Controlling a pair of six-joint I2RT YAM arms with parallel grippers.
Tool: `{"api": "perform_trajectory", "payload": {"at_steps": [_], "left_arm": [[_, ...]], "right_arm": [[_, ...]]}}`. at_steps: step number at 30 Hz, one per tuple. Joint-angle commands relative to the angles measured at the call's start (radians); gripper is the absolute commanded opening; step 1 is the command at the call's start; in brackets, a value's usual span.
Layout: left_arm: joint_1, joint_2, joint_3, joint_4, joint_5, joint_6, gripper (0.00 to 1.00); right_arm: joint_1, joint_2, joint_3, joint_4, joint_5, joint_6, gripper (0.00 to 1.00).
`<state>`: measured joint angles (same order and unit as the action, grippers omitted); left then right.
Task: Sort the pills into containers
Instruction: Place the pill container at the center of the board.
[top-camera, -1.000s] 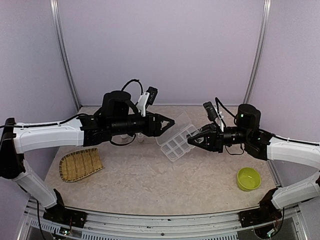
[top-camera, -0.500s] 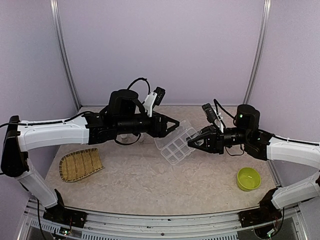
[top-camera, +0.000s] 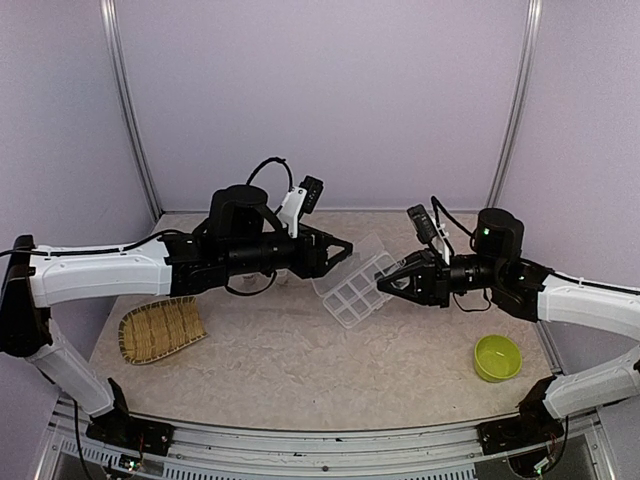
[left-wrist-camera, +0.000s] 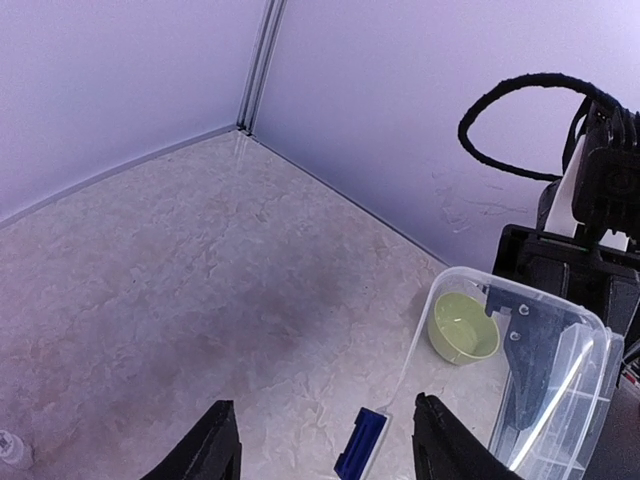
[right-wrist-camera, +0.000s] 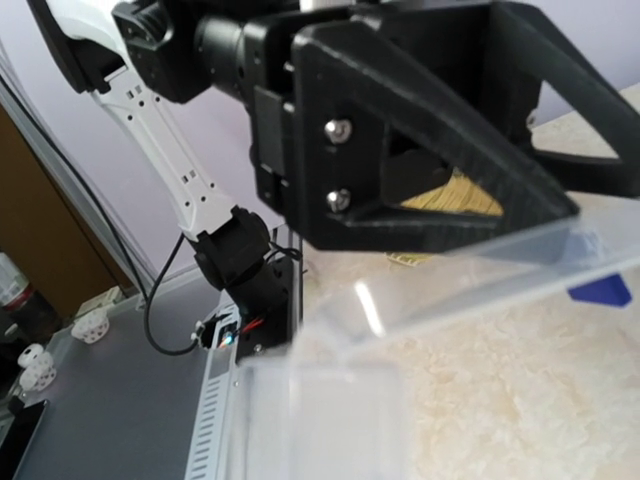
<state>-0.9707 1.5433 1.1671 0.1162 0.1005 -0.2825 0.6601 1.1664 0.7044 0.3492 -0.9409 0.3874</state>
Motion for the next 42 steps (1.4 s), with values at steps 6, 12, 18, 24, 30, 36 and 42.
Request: {"api": "perform_trajectory", "payload": {"at_steps": [6, 12, 18, 24, 30, 36, 42], "left_arm": [[-0.025, 0.009, -0.036, -0.035, 0.052, 0.021, 0.51], [-0.032, 0.016, -0.031, -0.039, 0.082, 0.029, 0.5], [-0.025, -0.013, -0.041, -0.034, 0.003, 0.026, 0.51], [0.04, -0.14, -0.099, 0.062, -0.07, -0.017, 0.62], [0.051, -0.256, -0.171, 0.132, -0.133, -0.018, 0.72], [0.058, -0.308, -0.23, 0.132, -0.186, -0.033, 0.81], [0.067, -0.338, -0.283, 0.131, -0.227, -0.057, 0.88]], "right_arm": [[0.01, -0.042, 0.04, 0.194, 0.0, 0.024, 0.06], [0.01, -0.043, 0.045, 0.214, -0.002, 0.036, 0.05], [0.01, -0.043, 0.052, 0.176, 0.016, 0.015, 0.05], [0.008, -0.032, 0.027, 0.131, 0.066, -0.002, 0.06], [-0.007, 0.006, 0.032, 0.077, 0.134, 0.012, 0.09], [-0.023, 0.054, 0.059, 0.034, 0.198, 0.045, 0.12], [-0.051, 0.13, 0.059, 0.06, 0.239, 0.153, 0.12]]}}
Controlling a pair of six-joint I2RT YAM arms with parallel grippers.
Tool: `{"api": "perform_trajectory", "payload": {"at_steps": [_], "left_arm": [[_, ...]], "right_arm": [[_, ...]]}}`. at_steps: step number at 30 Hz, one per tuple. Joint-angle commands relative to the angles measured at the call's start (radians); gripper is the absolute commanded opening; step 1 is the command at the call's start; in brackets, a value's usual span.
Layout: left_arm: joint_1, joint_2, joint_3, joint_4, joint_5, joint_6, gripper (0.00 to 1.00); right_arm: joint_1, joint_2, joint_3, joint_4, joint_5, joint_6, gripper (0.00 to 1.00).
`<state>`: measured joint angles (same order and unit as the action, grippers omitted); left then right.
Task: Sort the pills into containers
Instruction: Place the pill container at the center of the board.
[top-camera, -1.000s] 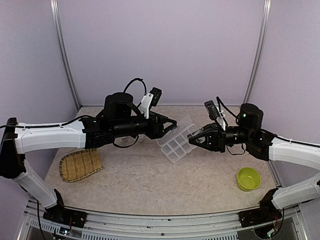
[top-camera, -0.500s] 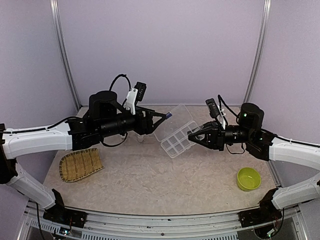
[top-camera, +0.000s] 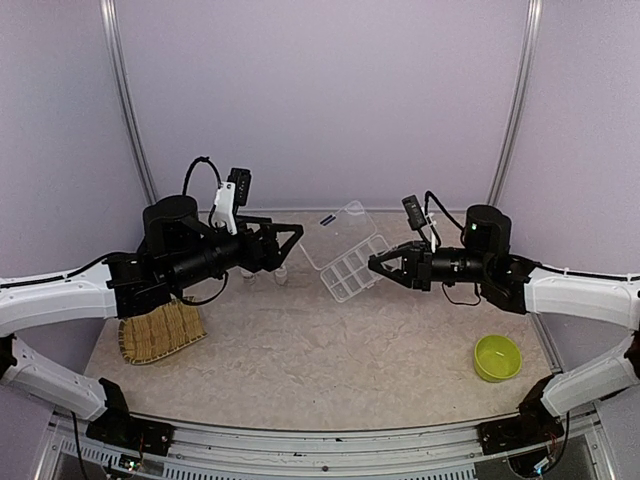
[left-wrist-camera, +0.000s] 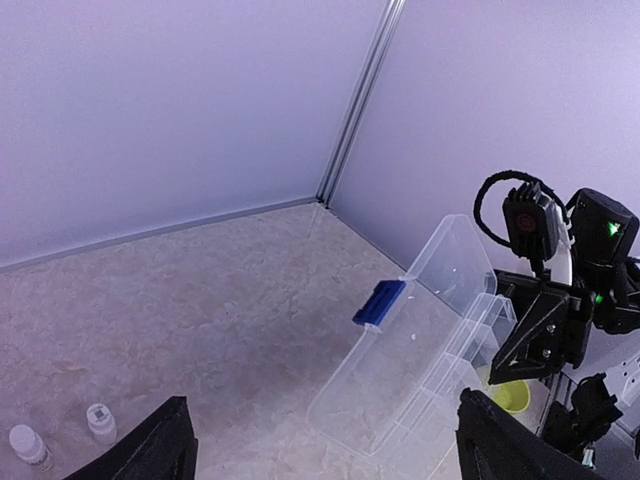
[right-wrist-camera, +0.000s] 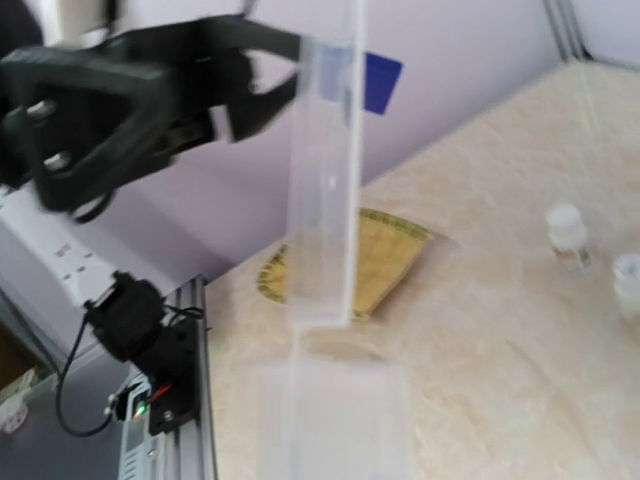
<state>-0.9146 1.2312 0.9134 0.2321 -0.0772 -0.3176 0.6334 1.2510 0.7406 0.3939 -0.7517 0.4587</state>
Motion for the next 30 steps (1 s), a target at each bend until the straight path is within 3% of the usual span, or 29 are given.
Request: {"api": "perform_trajectory", "payload": {"at_steps": [1, 16, 30], "left_arm": [[0.012, -0.028, -0.036, 0.015, -0.052, -0.024, 0.88], [0.019, -0.047, -0.122, 0.024, -0.068, -0.088, 0.96], [0.017, -0.088, -0.175, 0.027, -0.083, -0.124, 0.97]], "right_arm": [[-0.03, 0.059, 0.021, 0.024, 0.053, 0.099, 0.12], [-0.144, 0.347, -0.026, 0.313, 0.143, 0.416, 0.13], [-0.156, 0.574, 0.076, 0.341, 0.339, 0.525, 0.15]]}}
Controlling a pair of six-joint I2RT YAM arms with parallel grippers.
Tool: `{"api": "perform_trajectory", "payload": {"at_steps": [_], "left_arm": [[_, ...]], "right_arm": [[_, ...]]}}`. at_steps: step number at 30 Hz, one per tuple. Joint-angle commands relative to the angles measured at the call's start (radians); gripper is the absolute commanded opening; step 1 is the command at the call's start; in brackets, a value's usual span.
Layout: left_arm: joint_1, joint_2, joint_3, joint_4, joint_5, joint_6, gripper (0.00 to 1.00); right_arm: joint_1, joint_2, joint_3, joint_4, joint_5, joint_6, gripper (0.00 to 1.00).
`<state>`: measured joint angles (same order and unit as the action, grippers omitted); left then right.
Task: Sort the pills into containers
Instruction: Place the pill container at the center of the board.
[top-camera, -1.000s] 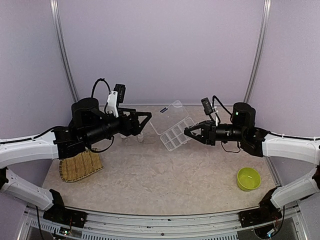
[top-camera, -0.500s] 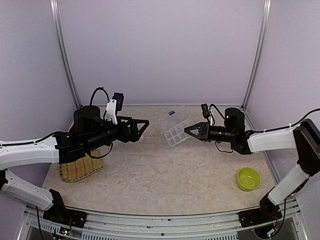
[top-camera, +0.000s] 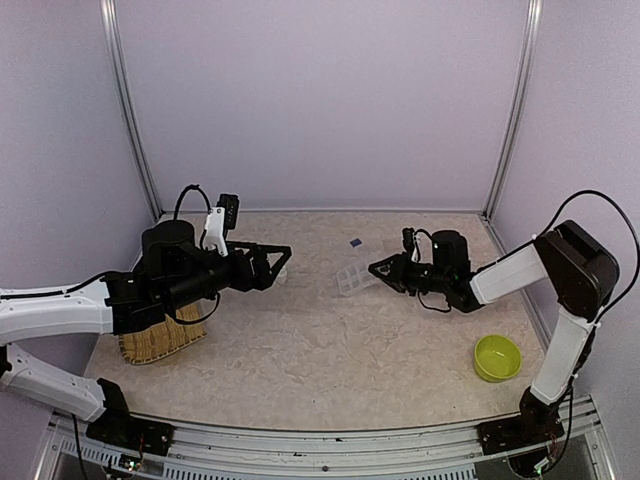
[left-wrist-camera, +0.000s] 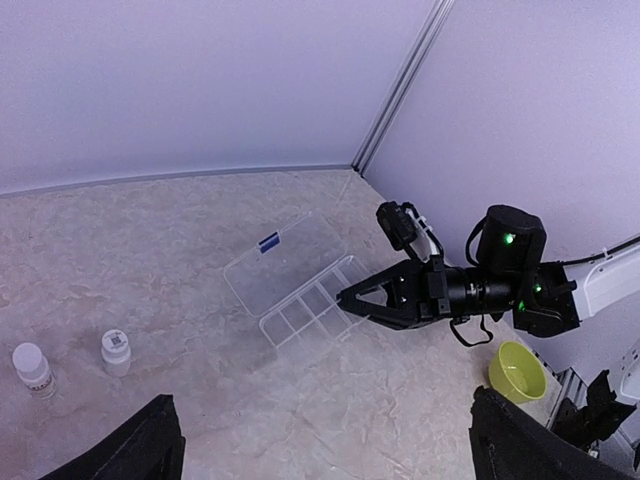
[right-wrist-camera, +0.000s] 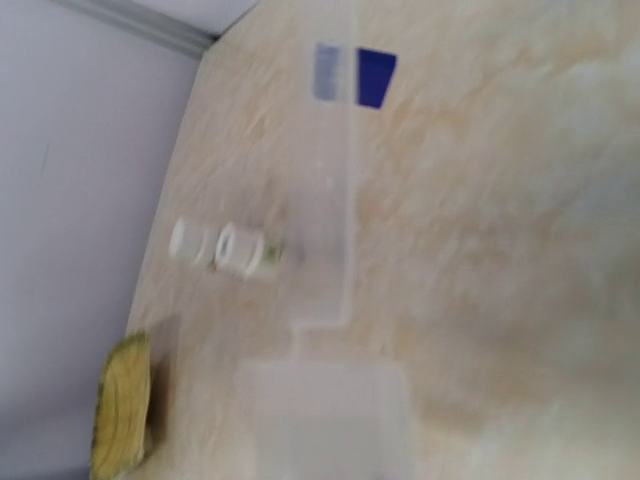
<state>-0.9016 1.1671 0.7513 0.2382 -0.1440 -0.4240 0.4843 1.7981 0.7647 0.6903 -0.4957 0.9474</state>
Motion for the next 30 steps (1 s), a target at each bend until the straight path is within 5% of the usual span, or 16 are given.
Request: {"api": "perform_trajectory", "payload": {"at_steps": [1, 20, 30], "left_arm": [[0.004, -0.024, -0.013, 0.021, -0.017, -0.019, 0.97], [0.001, -0.013, 0.002, 0.029, -0.015, -0.016, 0.98], [0.003, -0.01, 0.006, 0.03, -0.019, -0.012, 0.98]], "right_arm": [[-0.007, 0.034, 0.061, 0.035, 0.096, 0.041, 0.16], [-0.006, 0.163, 0.14, -0.033, 0.139, 0.06, 0.22], [-0.004, 0.143, 0.119, -0.049, 0.138, 0.045, 0.52]]}}
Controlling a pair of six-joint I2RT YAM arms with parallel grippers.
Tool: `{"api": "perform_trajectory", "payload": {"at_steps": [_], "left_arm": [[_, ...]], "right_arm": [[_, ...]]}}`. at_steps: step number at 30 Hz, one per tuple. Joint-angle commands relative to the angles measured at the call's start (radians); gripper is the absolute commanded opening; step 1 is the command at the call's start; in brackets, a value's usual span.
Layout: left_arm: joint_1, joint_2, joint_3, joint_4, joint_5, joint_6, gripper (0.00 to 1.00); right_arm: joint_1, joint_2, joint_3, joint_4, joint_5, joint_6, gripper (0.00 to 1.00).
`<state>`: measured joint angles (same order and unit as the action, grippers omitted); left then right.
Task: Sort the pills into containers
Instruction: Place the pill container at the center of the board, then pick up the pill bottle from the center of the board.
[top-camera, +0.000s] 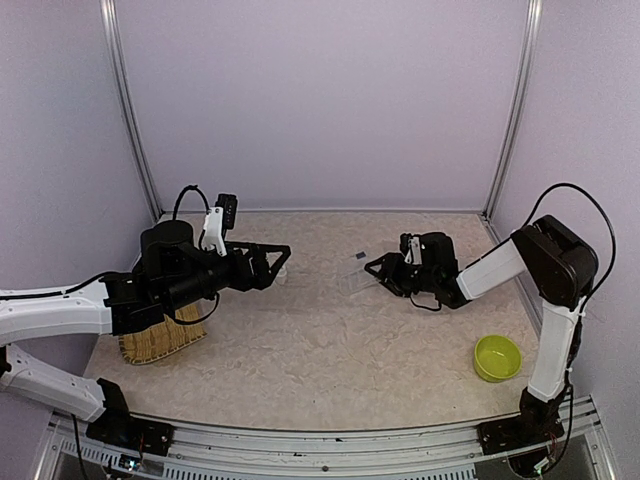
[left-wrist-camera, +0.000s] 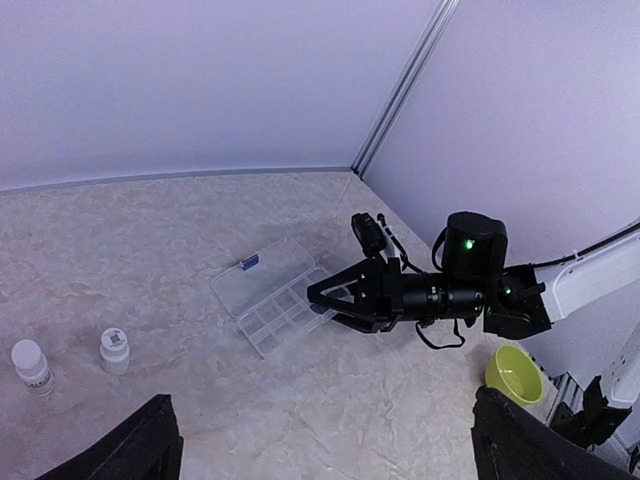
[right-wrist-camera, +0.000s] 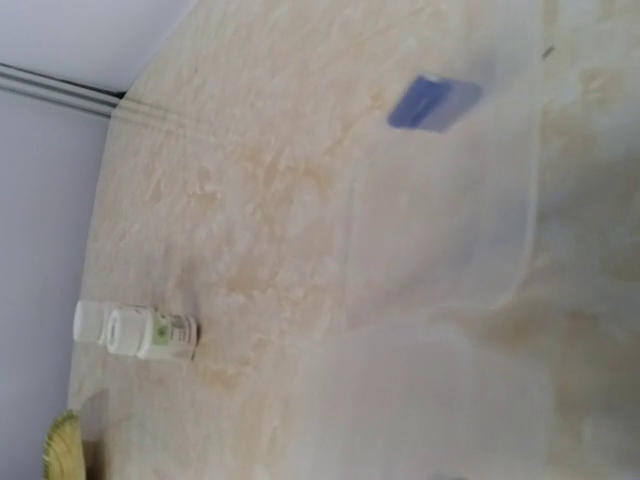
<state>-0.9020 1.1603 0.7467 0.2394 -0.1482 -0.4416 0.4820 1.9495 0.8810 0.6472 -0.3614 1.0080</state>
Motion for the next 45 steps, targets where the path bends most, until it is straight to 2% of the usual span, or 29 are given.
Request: {"api": "perform_trajectory", "payload": {"at_steps": [1, 6, 11, 20, 29, 33, 40, 42, 45], "left_arm": [[0.003, -0.002, 0.011, 0.03, -0.014, 0.006, 0.98], [0.003, 0.0, 0.011, 0.028, -0.02, 0.006, 0.99], [0.005, 0.008, 0.022, 0.005, -0.051, 0.012, 0.99], [0.045, 0.084, 0.088, -0.069, -0.119, 0.026, 0.99], [0.126, 0.232, 0.193, -0.138, -0.091, 0.048, 0.99], [0.167, 0.334, 0.262, -0.188, -0.073, 0.07, 0.99], [0.202, 0.494, 0.361, -0.276, -0.028, 0.121, 0.98], [0.204, 0.532, 0.383, -0.29, -0.006, 0.137, 0.96], [0.208, 0.603, 0.431, -0.339, -0.002, 0.155, 0.85]], "right_arm": [[-0.002, -0.013, -0.001, -0.009, 0.003, -0.02, 0.55], [0.0, -0.043, -0.022, -0.046, 0.005, -0.04, 0.66], [0.008, -0.097, -0.053, -0.116, 0.027, -0.079, 0.83], [0.011, -0.24, -0.113, -0.279, 0.137, -0.174, 1.0], [0.009, -0.346, -0.138, -0.364, 0.218, -0.279, 1.0], [0.009, -0.407, -0.139, -0.378, 0.195, -0.378, 1.0], [0.009, -0.532, -0.136, -0.503, 0.155, -0.541, 1.0], [0.009, -0.572, -0.14, -0.534, 0.161, -0.588, 1.0], [0.009, -0.622, -0.14, -0.574, 0.151, -0.621, 1.0]]}}
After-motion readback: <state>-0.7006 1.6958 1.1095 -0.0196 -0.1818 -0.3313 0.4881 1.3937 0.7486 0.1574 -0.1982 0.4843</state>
